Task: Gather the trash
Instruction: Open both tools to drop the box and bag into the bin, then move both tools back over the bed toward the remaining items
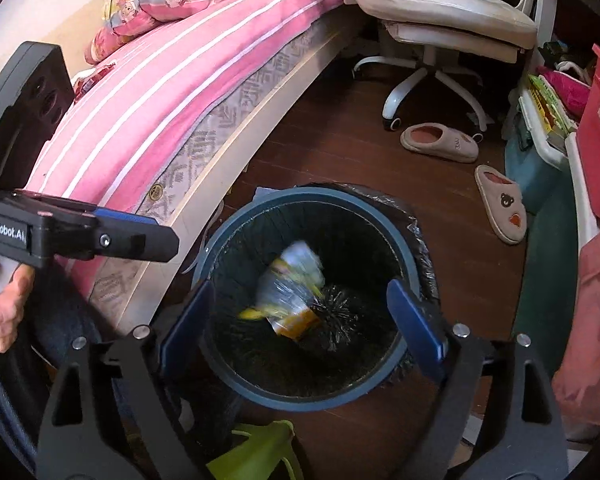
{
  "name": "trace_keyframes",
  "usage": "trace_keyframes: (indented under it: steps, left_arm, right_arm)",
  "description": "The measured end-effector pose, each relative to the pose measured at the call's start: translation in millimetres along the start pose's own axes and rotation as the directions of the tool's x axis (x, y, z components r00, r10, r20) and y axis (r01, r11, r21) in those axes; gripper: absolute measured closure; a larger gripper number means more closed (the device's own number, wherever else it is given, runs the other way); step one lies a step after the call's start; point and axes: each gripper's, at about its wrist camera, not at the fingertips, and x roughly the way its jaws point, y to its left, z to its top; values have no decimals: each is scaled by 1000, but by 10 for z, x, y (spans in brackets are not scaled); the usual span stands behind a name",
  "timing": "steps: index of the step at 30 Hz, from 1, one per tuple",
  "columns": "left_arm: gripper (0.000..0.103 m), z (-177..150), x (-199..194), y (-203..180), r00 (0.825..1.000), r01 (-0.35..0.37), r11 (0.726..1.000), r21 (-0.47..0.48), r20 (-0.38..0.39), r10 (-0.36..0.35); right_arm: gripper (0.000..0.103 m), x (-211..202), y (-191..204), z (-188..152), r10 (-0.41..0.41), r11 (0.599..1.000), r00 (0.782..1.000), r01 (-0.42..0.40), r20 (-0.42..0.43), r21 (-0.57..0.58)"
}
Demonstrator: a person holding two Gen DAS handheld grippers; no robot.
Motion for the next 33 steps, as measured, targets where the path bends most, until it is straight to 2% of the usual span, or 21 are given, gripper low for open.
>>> trace_keyframes:
  steps: [3, 8, 12, 14, 15, 18, 19, 20, 21, 24, 25, 27, 29, 33]
  left_arm:
    - [33, 13, -91, 27, 999, 8, 1000, -27, 33, -7]
    - [29, -2, -386, 74, 990, 39, 996, -84, 140, -27]
    - [29, -58, -695, 86, 969, 86, 990, -116, 239, -56]
    - [27, -102, -886, 105, 951, 116, 984, -133, 300, -71]
    - [26, -130, -998, 126, 938, 137, 980, -143, 336, -82]
    - [26, -204, -1274, 149, 898, 153, 976, -153, 433, -73]
    - [26, -249, -1430, 150, 871, 151, 977, -149, 488, -60]
    - [25, -270, -1510, 150, 856, 153, 977, -148, 514, -56]
    - [23, -315, -1642, 166, 830, 164, 976, -146, 554, -57]
    - [20, -411, -1905, 228, 784, 186, 972, -146, 618, -57]
    - [19, -473, -2037, 274, 763, 191, 971, -147, 645, -53]
    - [16, -571, -2245, 387, 731, 200, 967, -161, 681, -38]
    - [16, -654, -2438, 504, 706, 215, 960, -177, 708, -28]
    - [14, -898, -2861, 845, 636, 249, 939, -238, 771, 26]
  right_arm:
    - [16, -125, 81, 44, 11, 1000, 1000, -11, 25, -15]
    - [15, -368, 363, 229, 38, 997, 994, -31, 99, -72]
    - [15, -559, 723, 397, 34, 988, 988, -10, 151, -156]
    - [15, -674, 902, 458, 31, 982, 981, 6, 191, -191]
    - [14, -731, 984, 479, 28, 980, 977, 15, 211, -201]
    - [14, -876, 1231, 548, 85, 975, 970, -33, 228, -220]
    - [14, -903, 1278, 575, 98, 974, 968, -45, 231, -224]
    - [13, -953, 1350, 603, 113, 972, 964, -57, 240, -228]
    - [12, -977, 1388, 628, 119, 971, 962, -62, 245, -230]
    - [11, -1092, 1632, 729, 110, 972, 954, -45, 280, -229]
    - [11, -1172, 1756, 767, 78, 976, 941, -4, 329, -220]
    - [8, -1279, 1934, 824, 41, 976, 914, 49, 403, -211]
    - [8, -1356, 2171, 929, 87, 969, 899, 23, 429, -245]
    - [8, -1356, 2602, 1069, 169, 943, 896, -26, 410, -331]
